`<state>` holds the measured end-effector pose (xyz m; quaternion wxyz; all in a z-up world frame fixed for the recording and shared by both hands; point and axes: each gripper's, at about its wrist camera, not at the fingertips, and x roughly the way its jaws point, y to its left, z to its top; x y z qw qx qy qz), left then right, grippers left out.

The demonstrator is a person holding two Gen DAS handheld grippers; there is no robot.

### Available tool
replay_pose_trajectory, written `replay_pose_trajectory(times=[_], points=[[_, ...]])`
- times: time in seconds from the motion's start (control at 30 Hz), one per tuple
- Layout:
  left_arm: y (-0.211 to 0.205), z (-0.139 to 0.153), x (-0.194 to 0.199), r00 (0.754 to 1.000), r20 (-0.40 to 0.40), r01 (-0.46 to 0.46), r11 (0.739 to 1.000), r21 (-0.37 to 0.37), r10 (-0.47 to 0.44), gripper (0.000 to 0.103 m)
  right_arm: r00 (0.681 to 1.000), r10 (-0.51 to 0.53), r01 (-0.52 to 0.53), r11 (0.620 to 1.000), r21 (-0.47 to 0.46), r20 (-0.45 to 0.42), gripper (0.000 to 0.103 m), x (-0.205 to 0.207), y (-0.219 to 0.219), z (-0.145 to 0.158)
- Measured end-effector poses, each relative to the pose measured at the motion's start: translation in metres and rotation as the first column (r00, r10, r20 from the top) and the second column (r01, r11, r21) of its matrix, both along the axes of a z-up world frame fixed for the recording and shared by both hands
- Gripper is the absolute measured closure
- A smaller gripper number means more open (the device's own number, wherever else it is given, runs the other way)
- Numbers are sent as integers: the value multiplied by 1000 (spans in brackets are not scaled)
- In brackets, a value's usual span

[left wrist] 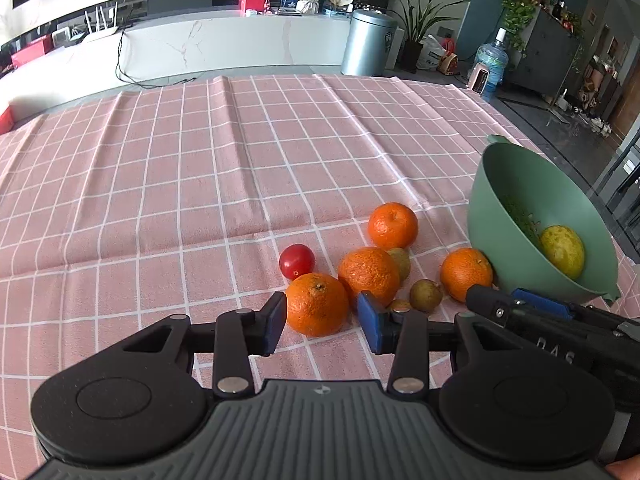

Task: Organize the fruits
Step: 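Grasp an orange with the left tool while the right tool grasps another orange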

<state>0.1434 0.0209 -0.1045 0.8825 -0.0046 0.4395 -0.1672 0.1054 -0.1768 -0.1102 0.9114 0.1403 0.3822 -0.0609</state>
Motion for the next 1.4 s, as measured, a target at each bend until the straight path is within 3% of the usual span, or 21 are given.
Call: replay_pose_trajectory(times=[0.2,0.43,0.87,1.17,1.4], points=[[2,-9,6,1000,-19,-19,1000,-13,18,49,993,-118,117,991,60,5,57,6,-7,-8],[2,-18,14,998,-53,-37,999,-39,35,49,988,-154,155,980,127,-14,57,15,-11,-19],[13,-22,23,992,-97,-88,986,-140,75,49,988,-150,155,976,155,-45,57,31,-15,-30],[6,-21,20,996,-73,-56,993,-101,49,49,992,-119,126,977,174,-52,61,28,-18,-28],[5,-20,16,996,-62,-63,993,-96,58,56,995,-87,95,979,179,-53,62,18,-19,-20]])
